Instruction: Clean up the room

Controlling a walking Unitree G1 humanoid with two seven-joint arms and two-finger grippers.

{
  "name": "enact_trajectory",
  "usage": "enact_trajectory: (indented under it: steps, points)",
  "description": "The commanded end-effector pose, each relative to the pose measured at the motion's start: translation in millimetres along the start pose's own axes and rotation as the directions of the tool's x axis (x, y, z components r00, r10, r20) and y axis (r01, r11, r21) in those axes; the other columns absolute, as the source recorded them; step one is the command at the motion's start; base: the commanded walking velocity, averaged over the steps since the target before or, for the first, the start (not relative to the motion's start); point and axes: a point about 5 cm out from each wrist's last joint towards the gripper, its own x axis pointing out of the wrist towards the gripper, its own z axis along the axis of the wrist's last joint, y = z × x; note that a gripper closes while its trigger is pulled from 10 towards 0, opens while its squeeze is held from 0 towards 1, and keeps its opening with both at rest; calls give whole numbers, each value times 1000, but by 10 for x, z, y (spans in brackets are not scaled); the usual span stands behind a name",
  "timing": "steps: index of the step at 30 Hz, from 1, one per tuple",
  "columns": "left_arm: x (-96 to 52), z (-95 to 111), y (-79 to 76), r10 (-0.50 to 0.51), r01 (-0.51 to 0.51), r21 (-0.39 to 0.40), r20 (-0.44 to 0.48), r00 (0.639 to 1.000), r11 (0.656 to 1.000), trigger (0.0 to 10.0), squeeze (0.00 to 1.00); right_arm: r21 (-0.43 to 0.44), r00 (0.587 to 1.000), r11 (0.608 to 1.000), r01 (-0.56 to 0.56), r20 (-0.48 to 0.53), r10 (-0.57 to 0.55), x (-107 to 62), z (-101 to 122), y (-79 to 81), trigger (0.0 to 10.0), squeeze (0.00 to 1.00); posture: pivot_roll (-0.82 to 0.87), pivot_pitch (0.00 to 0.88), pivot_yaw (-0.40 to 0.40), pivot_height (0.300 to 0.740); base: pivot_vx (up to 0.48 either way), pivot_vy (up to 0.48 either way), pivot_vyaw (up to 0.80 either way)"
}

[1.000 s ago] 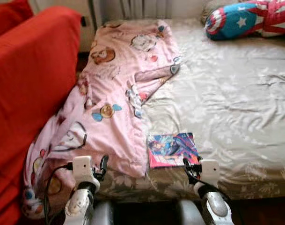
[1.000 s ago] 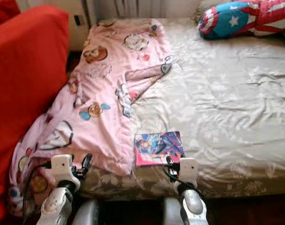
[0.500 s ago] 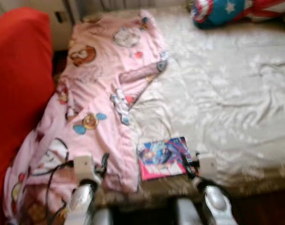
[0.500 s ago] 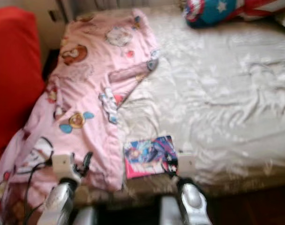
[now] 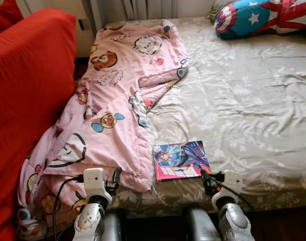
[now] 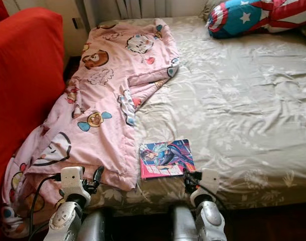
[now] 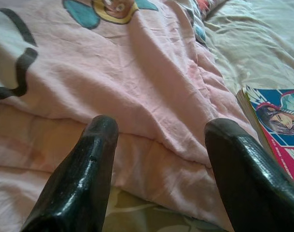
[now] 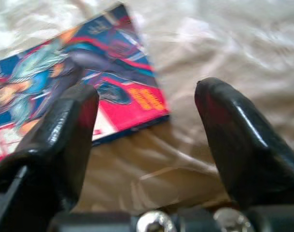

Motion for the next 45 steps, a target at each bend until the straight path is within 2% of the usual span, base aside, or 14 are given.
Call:
enact_trajectory:
  steps: [1,2,3,4,5,10,17,23,26,29,34,38,40,45]
  points:
    - [-32,-33,26,2,-2,9,-19,1000,1000,10000,0,73,999,997,26,-45,-23,-18,-83,-13,10000,35,-140,174,42,610,0,0,0]
    - [-36,-31,31,1,-1,11,-19,1000,1000,10000,0,102,998,994,35,-50,-30,-13,-84,-19,10000,0,-135,180,48,610,0,0,0]
    - [-38,-29,34,1,-1,12,-18,1000,1000,10000,0,118,998,992,40,-53,-34,-10,-85,-23,10000,0,-135,180,48,610,0,0,0]
    - [-45,-28,47,-2,2,18,-19,1000,1000,10000,0,182,997,982,56,-62,-46,14,-73,-25,10000,0,-124,188,57,610,0,0,0]
    - [-45,-28,47,-2,2,18,-19,1000,1000,10000,0,182,997,982,56,-62,-46,14,-73,-25,10000,0,-124,188,57,610,0,0,0]
    - [-74,-13,105,-9,10,44,-23,1000,999,10000,0,326,996,941,84,-66,-66,94,6,-24,10000,0,-97,206,82,610,0,0,0]
    - [-126,-4,193,-13,15,75,-35,999,997,10000,0,442,997,894,74,-42,-62,138,57,18,10000,0,-71,223,117,610,0,0,0]
    - [-151,8,289,-15,20,102,-49,999,995,10000,0,480,997,874,76,-49,-60,106,-13,34,10000,0,-55,228,142,610,0,0,0]
    - [-152,23,325,-20,26,113,-53,998,993,10000,0,527,996,846,85,-61,-62,73,-75,25,10000,0,-45,228,158,610,0,0,0]
    - [-147,31,336,-29,36,126,-56,998,991,10000,0,531,996,843,84,-58,-63,61,-91,22,10000,0,-42,228,166,610,0,0,0]
    - [-148,40,344,-40,48,141,-60,997,989,10000,0,577,995,810,102,-63,-81,25,-142,-12,10000,0,-30,224,183,610,0,0,0]
    - [-147,48,338,-49,58,152,-62,997,987,10000,0,610,996,787,93,-55,-76,27,-141,-7,10000,0,-27,223,188,610,0,0,0]
    - [-145,63,343,-52,61,160,-60,997,985,10000,0,653,997,754,71,-30,-68,50,-99,-8,10000,0,-18,221,195,610,0,0,0]
    - [-141,74,354,-52,61,166,-59,997,984,10000,0,664,998,746,46,-6,-56,77,-49,3,10000,0,-13,218,201,610,0,0,0]
